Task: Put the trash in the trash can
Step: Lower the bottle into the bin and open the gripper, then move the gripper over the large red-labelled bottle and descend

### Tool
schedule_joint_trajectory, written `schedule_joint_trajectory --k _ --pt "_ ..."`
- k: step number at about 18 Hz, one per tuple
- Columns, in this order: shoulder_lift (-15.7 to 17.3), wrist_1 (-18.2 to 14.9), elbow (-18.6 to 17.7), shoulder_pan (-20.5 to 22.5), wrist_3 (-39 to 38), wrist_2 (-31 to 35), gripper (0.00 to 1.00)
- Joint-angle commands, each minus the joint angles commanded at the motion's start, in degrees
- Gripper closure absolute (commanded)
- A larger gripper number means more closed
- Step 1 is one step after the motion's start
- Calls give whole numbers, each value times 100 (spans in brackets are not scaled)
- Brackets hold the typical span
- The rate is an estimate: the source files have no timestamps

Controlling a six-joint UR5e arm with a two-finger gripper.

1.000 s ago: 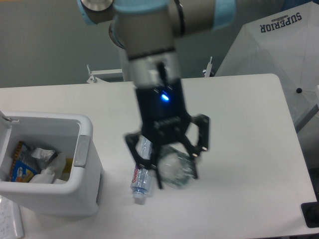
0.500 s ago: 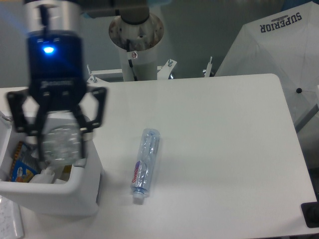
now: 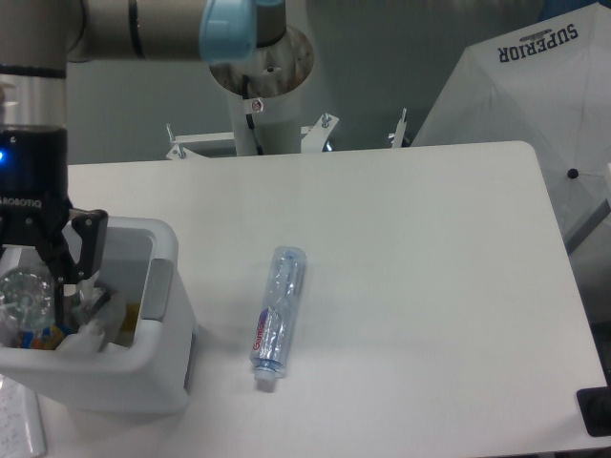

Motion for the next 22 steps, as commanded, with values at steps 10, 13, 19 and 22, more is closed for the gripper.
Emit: schedule_joint_trajectory --k 10,13,19,22 --pt "440 -27 -474 1290 -298 35 0" --pt "387 44 -633 1879 -352 79 0" --pt "229 18 -1169 2302 -168 88 0" --pt "141 0 -1581 2347 682 44 0"
